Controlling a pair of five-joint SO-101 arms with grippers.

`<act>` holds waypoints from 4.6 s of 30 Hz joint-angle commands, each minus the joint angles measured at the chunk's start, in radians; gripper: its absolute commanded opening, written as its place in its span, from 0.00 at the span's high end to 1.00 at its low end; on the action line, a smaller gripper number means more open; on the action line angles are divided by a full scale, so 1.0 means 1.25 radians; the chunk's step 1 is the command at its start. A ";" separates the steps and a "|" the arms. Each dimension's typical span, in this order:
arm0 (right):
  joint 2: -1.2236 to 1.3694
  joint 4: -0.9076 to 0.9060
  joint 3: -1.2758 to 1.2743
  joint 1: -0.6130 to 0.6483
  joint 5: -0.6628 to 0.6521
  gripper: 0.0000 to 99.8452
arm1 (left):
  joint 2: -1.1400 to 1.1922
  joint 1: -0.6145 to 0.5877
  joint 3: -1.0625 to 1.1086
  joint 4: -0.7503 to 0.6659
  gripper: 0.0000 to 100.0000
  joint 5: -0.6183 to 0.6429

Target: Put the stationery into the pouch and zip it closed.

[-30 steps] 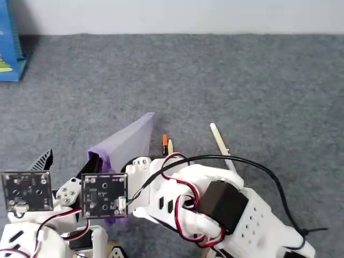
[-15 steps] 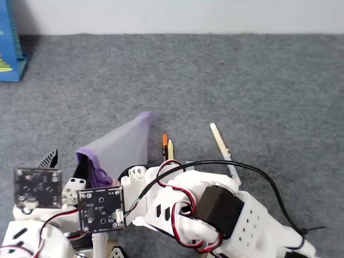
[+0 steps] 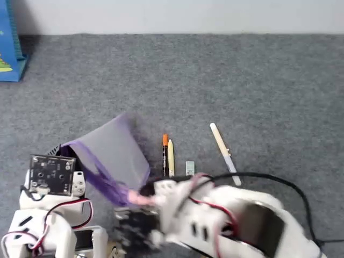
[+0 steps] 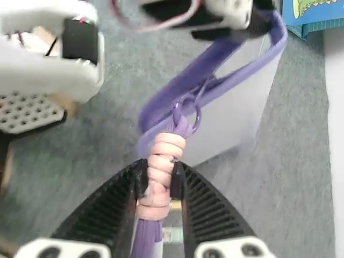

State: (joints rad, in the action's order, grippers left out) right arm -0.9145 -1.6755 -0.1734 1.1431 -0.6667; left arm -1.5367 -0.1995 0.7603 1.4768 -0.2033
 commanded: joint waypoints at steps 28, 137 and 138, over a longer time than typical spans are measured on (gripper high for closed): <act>-0.280 0.024 -0.141 -0.262 0.055 0.99 | 0.016 -0.147 0.044 0.032 0.71 -0.048; -0.010 0.715 -0.617 -0.244 0.551 0.99 | 1.047 0.077 -0.666 0.222 0.99 0.247; -0.010 0.715 -0.616 -0.257 0.551 0.99 | 1.047 0.077 -0.666 0.222 0.99 0.247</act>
State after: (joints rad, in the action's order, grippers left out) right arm -0.9237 -0.7994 -0.9559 0.8684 0.0391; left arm -0.2232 -0.1043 -0.0253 1.7346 0.0944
